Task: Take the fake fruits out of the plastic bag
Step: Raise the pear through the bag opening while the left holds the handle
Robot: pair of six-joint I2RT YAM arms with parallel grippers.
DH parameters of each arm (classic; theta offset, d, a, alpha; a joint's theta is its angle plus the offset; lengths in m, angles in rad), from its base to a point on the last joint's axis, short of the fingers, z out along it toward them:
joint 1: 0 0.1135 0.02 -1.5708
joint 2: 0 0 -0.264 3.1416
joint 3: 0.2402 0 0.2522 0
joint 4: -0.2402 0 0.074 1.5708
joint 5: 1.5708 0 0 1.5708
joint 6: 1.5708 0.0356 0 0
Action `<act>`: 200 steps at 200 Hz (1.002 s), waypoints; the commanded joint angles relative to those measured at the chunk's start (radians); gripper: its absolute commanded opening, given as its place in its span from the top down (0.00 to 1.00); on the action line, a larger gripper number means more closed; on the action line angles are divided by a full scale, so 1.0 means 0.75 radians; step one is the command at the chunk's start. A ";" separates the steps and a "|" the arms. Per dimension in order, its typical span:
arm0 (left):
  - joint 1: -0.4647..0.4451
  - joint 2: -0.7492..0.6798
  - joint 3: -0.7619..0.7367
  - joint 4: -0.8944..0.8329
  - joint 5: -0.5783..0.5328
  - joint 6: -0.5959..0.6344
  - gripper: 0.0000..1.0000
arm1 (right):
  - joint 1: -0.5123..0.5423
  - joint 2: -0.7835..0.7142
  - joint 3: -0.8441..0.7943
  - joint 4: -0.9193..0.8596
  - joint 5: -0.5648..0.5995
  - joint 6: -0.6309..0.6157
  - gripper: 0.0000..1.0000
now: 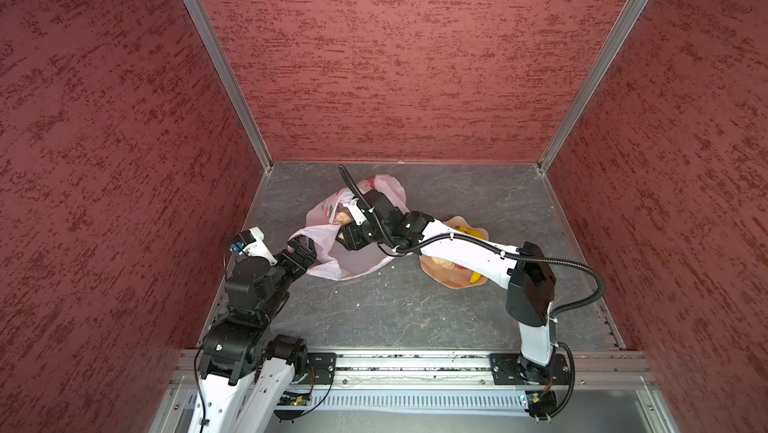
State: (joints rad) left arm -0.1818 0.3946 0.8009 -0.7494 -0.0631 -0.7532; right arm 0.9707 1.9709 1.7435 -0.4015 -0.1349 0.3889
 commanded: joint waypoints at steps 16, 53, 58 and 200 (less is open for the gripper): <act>-0.003 -0.037 0.051 -0.151 0.127 -0.020 0.00 | -0.024 0.028 0.089 0.004 0.039 0.012 0.66; -0.003 -0.004 -0.005 -0.091 0.274 0.031 0.00 | -0.026 0.058 0.136 -0.008 0.016 0.024 0.66; -0.003 -0.004 -0.019 -0.076 0.287 0.028 0.00 | -0.026 0.064 0.144 -0.013 0.018 0.027 0.66; -0.007 0.096 -0.376 0.431 -0.240 0.021 0.61 | -0.027 -0.041 0.111 -0.161 -0.184 -0.017 0.66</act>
State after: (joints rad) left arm -0.1818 0.4557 0.5297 -0.5735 -0.1329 -0.7677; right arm 0.9508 2.0018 1.8328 -0.5053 -0.2253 0.4011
